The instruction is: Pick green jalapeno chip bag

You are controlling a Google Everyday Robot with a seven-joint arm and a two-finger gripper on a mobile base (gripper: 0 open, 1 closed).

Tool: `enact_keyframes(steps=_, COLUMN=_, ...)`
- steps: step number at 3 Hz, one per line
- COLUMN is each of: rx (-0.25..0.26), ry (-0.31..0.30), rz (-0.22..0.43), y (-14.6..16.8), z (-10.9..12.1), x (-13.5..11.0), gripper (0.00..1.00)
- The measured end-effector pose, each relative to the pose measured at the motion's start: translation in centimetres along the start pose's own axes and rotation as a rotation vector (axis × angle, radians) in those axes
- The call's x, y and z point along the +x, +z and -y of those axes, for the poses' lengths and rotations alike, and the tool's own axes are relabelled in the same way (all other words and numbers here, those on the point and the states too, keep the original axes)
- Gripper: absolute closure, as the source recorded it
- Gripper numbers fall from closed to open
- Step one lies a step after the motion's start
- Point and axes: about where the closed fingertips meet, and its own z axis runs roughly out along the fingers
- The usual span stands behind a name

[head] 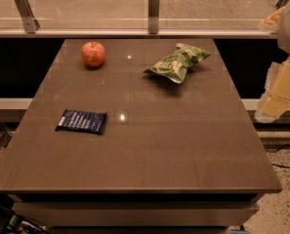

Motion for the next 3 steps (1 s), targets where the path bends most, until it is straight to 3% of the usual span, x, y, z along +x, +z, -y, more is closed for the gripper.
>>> enact_keyframes(steps=2, rx=0.072, ry=-0.042, rz=-0.032, y=1.4, z=1.9, x=-0.7, gripper=0.00)
enact_keyframes(steps=3, rx=0.131, ry=-0.087, rz=-0.027, y=2.0, z=3.4, x=-1.3, gripper=0.00)
